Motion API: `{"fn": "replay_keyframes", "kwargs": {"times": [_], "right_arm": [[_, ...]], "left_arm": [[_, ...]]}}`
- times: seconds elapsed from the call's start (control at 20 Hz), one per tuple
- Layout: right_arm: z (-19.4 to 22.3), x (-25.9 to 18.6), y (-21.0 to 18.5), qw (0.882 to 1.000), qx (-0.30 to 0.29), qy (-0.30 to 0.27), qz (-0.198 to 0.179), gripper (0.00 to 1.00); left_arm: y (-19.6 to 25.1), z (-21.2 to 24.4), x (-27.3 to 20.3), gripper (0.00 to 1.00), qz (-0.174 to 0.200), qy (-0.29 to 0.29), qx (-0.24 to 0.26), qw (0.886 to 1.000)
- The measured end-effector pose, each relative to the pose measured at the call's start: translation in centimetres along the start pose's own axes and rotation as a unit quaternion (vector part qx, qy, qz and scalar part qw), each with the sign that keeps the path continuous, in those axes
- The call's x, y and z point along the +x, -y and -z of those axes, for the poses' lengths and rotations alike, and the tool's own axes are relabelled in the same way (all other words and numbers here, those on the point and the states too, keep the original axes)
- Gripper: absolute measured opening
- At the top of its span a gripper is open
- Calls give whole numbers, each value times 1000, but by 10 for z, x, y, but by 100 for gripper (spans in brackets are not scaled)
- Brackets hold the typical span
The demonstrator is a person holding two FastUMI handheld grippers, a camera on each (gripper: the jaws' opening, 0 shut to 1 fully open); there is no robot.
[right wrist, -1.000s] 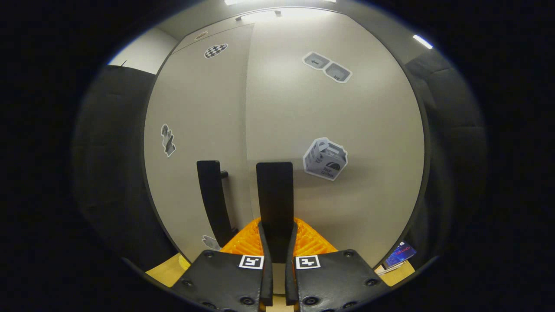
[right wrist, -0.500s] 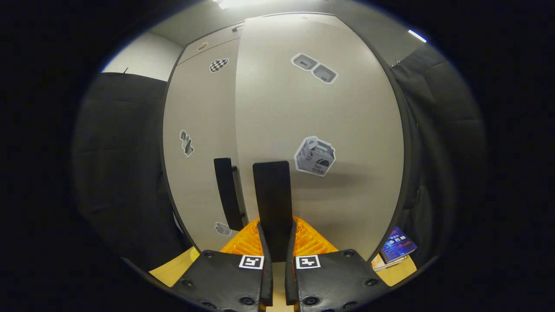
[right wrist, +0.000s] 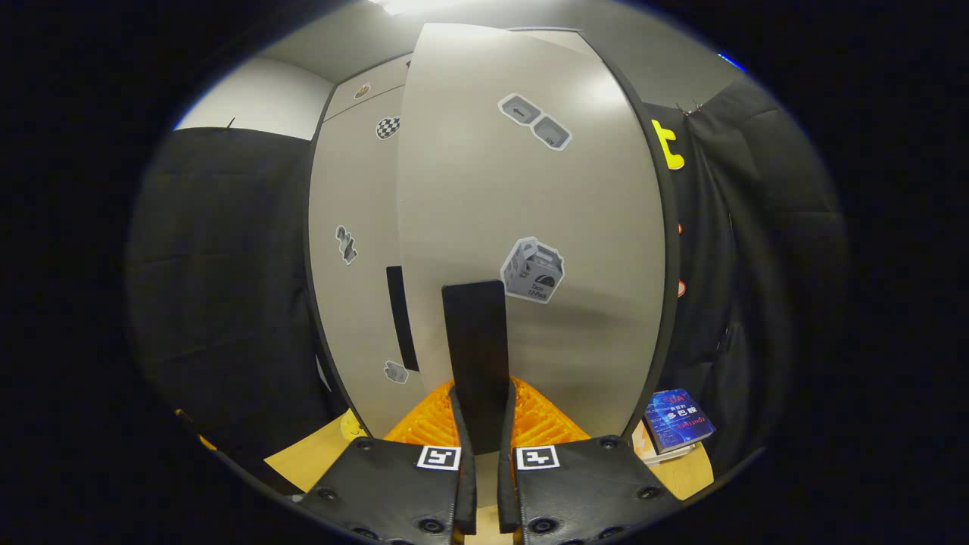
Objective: Open the right door of the double-door shoe cabinet with the right hand, and open the left door with the left hand.
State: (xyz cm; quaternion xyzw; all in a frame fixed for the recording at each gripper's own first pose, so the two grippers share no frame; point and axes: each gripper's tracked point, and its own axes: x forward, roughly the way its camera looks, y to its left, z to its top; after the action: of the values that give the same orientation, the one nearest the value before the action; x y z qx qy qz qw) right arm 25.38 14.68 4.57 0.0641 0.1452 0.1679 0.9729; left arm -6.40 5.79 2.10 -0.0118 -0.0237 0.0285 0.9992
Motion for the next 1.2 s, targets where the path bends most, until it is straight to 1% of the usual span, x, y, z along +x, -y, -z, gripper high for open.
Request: {"fn": "replay_keyframes", "kwargs": {"times": [0.15,0.3,0.35,0.4,0.45,0.5,0.55,0.65,0.7,0.85,1.0,1.2], "right_arm": [[0,-8,7,1000,-13,-4,1,13],[2,-17,12,1000,-5,-5,3,12],[2,-20,14,1000,-2,-5,3,9],[2,-23,16,1000,2,-3,4,9],[2,-26,19,1000,2,-3,6,12],[3,-28,22,1000,0,-4,9,9],[2,-30,26,1000,-7,-3,13,12],[1,-33,36,1000,-13,-2,22,12],[3,-34,38,1000,-12,-2,26,8],[1,-38,47,999,-8,3,38,8],[2,-42,58,999,-14,3,52,8],[1,-44,66,998,-13,4,59,7]], "left_arm": [[13,-1,5,84,14,1,-3,1000],[31,-3,12,84,31,3,-3,1000],[38,-3,14,84,38,3,-4,999],[44,-3,13,84,45,4,-5,999],[51,-3,12,84,52,4,-5,999],[56,-1,13,84,59,3,-7,998],[63,-1,13,84,67,0,-10,998],[76,3,14,84,79,-5,-14,997],[83,5,16,84,85,-8,-15,996],[103,3,14,84,104,-7,-17,994],[115,3,15,84,114,-6,-15,993],[121,6,15,84,119,-12,-15,993]]}}
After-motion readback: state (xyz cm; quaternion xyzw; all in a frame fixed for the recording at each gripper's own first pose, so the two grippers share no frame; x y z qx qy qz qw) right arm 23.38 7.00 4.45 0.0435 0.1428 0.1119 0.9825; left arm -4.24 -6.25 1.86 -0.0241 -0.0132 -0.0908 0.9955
